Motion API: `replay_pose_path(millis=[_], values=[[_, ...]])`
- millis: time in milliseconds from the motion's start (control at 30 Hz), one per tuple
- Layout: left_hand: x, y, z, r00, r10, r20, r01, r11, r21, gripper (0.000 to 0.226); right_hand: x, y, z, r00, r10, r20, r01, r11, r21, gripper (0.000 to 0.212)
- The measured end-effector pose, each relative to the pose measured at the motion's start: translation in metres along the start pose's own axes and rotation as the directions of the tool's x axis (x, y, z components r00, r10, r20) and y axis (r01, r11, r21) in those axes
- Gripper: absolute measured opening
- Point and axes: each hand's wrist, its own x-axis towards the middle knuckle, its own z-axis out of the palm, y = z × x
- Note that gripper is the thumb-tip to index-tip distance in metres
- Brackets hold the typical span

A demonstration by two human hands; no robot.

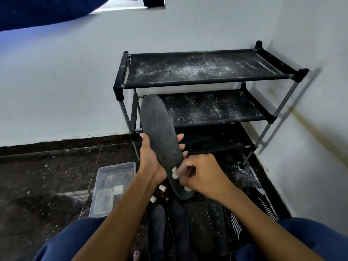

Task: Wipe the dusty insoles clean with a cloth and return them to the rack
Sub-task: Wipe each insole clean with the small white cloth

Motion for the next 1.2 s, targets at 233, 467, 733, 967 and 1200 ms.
replay_pose_path(millis=[233, 467, 733, 967, 1200], values=[[0.000, 0.008, -0.009, 0.998, 0.069, 0.013, -0.068, 0.997, -0.029, 0.087, 0.005, 0.007, 0.000, 0.993, 0.075, -0.095, -0.088, 0.987, -0.136, 0.003], [0.001, 0.008, -0.010, 0.996, 0.091, 0.017, -0.090, 0.995, -0.032, 0.089, 0.004, 0.007, 0.004, 0.993, 0.101, 0.055, -0.091, 0.982, -0.163, 0.001], [0.003, 0.007, -0.010, 0.993, 0.117, 0.020, -0.116, 0.993, -0.027, 0.089, -0.002, 0.003, 0.008, 0.991, 0.089, 0.101, -0.068, 0.979, -0.192, 0.005], [0.004, 0.007, -0.012, 0.991, 0.134, 0.007, -0.133, 0.991, -0.016, 0.087, -0.003, 0.000, 0.007, 0.975, 0.095, 0.202, -0.067, 0.987, -0.143, 0.003], [0.001, -0.004, -0.005, 0.998, 0.049, 0.028, -0.051, 0.995, 0.089, 0.093, 0.006, 0.009, 0.005, 0.954, 0.079, -0.288, -0.096, 0.994, -0.046, 0.010]])
